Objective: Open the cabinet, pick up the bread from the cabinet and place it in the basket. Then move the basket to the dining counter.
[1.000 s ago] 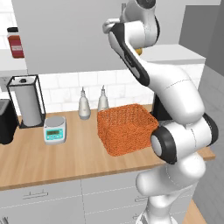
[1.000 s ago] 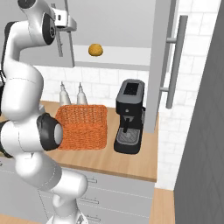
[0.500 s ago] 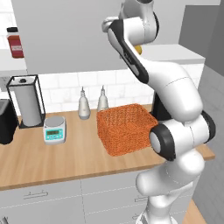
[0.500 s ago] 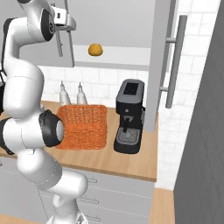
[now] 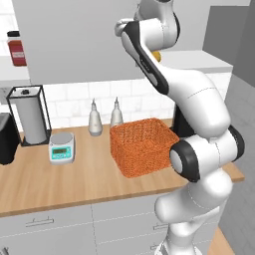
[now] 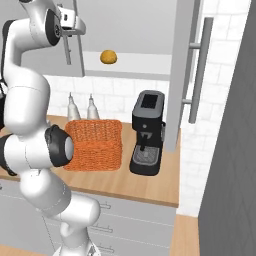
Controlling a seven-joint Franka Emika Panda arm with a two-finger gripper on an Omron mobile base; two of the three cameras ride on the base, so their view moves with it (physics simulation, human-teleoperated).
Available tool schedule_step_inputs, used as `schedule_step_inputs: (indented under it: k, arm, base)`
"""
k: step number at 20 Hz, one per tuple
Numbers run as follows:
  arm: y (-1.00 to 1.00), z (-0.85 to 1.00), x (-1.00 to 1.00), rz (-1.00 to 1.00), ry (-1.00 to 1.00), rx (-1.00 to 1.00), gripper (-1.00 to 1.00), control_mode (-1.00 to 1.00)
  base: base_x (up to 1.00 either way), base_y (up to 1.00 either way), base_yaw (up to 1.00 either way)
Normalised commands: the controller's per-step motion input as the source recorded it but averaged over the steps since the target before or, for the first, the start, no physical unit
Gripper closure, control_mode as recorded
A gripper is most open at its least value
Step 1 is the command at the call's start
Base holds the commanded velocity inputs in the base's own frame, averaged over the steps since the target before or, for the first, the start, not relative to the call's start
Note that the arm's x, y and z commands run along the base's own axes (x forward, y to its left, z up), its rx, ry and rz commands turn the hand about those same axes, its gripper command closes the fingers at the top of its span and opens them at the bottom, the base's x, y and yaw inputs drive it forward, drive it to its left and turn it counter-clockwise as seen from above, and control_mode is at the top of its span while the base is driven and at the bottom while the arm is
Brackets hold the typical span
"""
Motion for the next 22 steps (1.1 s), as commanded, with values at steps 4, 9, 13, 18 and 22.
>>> schedule_step_inputs:
  k: [4,9,13,18,22]
  arm:
    - [0.85,-0.19,0.13,0.06,0.00,0.00,1.00,-1.00]
    - [0.98,-0.07,-0.56,0.23,0.00,0.03,1.00,-1.00]
    - [1.00,-0.10,-1.00,0.27,0.00,0.06,1.00,-1.00]
    - [1.00,-0.13,-1.00,0.19,0.00,0.01,1.00,-1.00]
    - [1.00,-0.13,-1.00,0.14,-0.02,0.00,1.00,-1.00]
  base:
    - [0.00,0.00,0.00]
    - [0.00,0.00,0.00]
    - [0.00,0.00,0.00]
    - [0.00,0.00,0.00]
    - [0.00,0.00,0.00]
